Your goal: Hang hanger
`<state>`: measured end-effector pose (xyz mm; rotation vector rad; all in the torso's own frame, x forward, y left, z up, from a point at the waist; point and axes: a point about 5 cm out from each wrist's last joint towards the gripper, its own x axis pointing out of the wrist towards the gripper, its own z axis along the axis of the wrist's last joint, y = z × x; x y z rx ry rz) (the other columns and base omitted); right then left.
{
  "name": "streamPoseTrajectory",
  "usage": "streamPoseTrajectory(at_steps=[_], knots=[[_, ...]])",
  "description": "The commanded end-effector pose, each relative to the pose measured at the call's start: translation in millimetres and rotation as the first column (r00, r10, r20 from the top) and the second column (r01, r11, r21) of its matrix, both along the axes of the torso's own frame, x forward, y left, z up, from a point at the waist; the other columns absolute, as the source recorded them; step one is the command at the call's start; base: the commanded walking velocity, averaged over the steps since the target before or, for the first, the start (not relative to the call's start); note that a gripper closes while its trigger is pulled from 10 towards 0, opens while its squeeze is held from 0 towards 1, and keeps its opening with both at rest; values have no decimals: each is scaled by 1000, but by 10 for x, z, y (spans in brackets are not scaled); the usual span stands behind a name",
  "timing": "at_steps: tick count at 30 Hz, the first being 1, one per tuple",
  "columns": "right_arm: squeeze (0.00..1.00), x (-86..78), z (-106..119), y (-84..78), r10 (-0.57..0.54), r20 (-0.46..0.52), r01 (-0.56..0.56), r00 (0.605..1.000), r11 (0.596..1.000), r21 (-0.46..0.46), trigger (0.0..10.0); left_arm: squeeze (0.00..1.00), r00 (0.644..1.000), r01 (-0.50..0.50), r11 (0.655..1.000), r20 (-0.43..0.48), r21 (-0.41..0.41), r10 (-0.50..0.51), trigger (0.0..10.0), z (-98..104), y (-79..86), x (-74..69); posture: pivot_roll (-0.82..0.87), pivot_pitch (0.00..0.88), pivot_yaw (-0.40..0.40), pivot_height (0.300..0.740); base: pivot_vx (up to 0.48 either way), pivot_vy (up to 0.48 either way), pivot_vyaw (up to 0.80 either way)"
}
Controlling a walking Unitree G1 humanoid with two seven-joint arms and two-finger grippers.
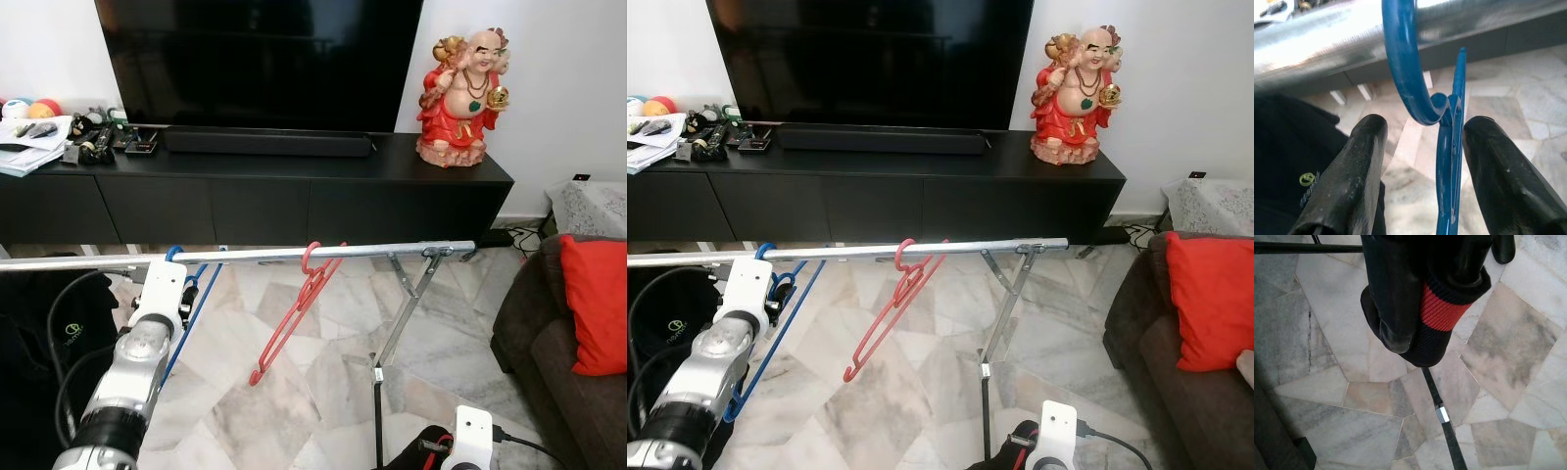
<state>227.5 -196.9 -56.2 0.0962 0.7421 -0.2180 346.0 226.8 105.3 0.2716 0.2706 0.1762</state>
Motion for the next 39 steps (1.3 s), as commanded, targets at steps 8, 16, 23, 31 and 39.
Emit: streamPoseTrajectory(at_steps=[8, 16, 23, 31, 39], knots=[[0, 54, 36, 7, 12, 18, -12, 1000, 1000, -5, 10000, 0, 995, -44, 994, -95, -98, 35, 10000, -147, -39, 20, 119, 0, -50, 740, 0, 0, 0], [0, 74, 51, -3, 18, 24, -18, 1000, 1000, -9, 10000, 0, 987, -91, 961, -153, -262, 52, 10000, -201, -58, 39, 121, 0, -58, 740, 0, 0, 0], [0, 77, 51, 1, 23, 22, -23, 999, 1000, -8, 10000, 0, 990, -85, 955, -132, -286, 48, 10000, -153, -78, 72, 123, 0, -59, 740, 0, 0, 0], [0, 95, 58, 31, 28, 26, -28, 999, 1000, -3, 10000, 0, 985, -111, 912, -167, -396, 47, 10000, -230, -114, 62, 117, 0, -59, 740, 0, 0, 0], [0, 95, 59, 33, 33, 28, -33, 999, 999, -8, 10000, 0, 982, -127, 884, -183, -450, 48, 10000, -235, -136, 70, 121, 0, -66, 740, 0, 0, 0]])
